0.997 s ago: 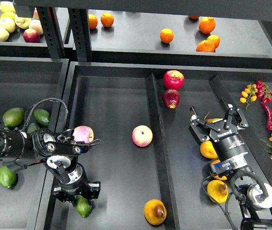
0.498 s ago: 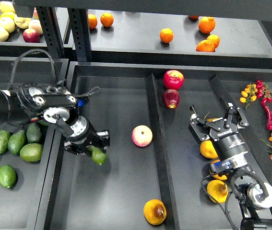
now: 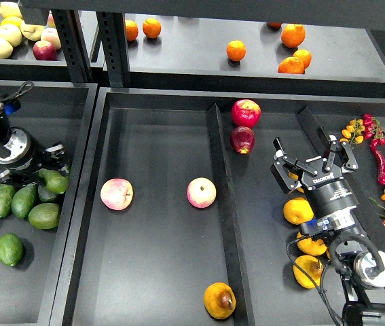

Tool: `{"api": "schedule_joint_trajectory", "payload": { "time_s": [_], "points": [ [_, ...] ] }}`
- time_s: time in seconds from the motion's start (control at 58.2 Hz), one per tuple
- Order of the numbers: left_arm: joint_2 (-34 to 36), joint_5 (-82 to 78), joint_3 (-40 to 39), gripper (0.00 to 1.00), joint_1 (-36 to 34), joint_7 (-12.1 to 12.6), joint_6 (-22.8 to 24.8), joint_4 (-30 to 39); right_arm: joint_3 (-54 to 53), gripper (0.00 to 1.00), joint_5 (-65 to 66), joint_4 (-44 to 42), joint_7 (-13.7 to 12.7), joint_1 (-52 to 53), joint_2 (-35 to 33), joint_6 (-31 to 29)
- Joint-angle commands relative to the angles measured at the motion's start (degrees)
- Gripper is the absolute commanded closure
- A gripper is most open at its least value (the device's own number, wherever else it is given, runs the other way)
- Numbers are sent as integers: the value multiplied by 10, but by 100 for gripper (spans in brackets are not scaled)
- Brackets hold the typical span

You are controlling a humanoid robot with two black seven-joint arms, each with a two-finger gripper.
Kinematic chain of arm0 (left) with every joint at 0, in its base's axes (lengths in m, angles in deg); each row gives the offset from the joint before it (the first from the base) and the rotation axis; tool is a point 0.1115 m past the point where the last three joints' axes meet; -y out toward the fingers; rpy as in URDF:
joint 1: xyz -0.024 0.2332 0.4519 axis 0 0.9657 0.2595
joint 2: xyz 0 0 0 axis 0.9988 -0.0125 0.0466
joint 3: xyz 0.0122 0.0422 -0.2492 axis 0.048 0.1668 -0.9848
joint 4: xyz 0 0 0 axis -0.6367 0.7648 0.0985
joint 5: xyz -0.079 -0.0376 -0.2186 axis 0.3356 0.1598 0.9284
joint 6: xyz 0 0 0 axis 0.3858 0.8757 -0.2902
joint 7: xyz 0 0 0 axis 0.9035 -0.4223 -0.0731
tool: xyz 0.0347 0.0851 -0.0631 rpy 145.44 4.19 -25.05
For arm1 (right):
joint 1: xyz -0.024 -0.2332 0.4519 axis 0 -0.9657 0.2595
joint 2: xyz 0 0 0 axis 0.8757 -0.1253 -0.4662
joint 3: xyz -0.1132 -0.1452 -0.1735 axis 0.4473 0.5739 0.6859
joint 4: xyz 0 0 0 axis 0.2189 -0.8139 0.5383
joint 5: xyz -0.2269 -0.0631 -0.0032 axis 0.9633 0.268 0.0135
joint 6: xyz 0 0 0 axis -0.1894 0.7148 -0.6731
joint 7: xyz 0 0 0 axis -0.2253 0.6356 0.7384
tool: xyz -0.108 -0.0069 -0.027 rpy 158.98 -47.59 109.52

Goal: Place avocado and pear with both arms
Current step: 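Lift the avocado with the left gripper and lower it into the avocado bin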

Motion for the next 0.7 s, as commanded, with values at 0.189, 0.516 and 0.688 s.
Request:
{"api": "schedule_joint_trajectory", "payload": {
  "time_s": [0.189,0.516,0.688],
  "points": [
    [-2,-76,-80,78,108,0,0,-20,0,1,0,0,-2,-2,0,-1],
    [-15,-88,-90,59,116,0,0,-42,1,1,0,1,-2,-4,0,-3],
    [-16,-142,-106,31,115,0,0,-46,3,1,0,1,-2,-6,0,-7]
  ]
}}
